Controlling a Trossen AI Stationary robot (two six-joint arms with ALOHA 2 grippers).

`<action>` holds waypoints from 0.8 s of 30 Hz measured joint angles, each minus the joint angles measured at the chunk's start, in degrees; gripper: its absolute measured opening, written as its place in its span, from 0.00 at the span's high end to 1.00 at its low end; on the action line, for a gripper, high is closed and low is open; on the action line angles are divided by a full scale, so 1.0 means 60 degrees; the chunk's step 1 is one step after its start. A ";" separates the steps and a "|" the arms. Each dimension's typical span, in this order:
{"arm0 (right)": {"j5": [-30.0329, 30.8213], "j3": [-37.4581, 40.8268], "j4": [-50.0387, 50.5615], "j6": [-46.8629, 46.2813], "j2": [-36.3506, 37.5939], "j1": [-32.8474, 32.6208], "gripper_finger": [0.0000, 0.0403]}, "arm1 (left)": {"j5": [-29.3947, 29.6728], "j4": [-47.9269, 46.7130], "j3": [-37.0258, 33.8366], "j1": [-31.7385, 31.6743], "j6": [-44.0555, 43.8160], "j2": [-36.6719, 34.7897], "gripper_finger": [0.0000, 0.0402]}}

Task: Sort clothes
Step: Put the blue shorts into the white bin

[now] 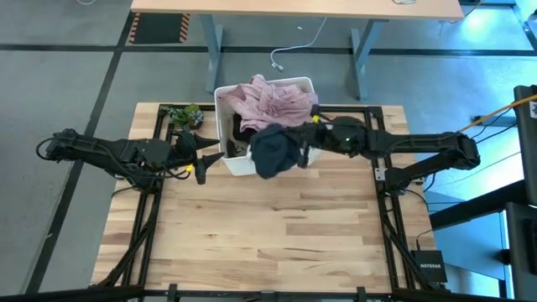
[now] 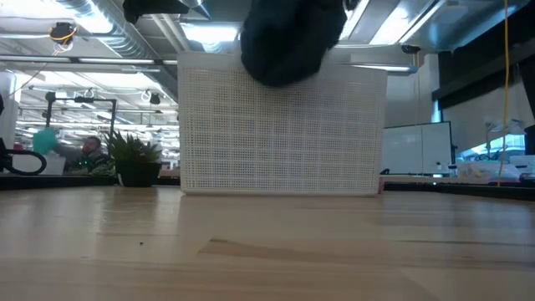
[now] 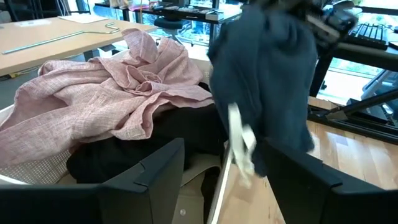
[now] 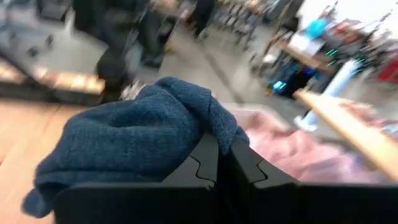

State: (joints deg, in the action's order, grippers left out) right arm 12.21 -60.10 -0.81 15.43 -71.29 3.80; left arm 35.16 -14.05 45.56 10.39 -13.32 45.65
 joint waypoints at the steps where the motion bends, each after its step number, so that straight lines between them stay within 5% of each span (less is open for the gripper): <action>1: 0.0095 -0.0005 -0.0276 0.0040 0.0032 0.0005 0.96 | 0.0000 0.0002 0.0000 0.0000 0.0000 -0.0004 0.48; 11: 0.0393 -0.0758 -0.1011 0.0511 0.0025 0.1412 0.96 | 0.0000 0.0002 0.0000 0.0000 0.0001 -0.0002 0.48; 24: 0.0113 -0.0754 0.0017 -0.0016 -0.1269 0.3397 0.96 | 0.0000 0.0000 0.0000 0.0000 0.0005 -0.0001 0.48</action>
State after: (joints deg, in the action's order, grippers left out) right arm 12.88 -64.62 -0.71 15.33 -78.90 24.18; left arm 35.16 -14.06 45.56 10.39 -13.29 45.64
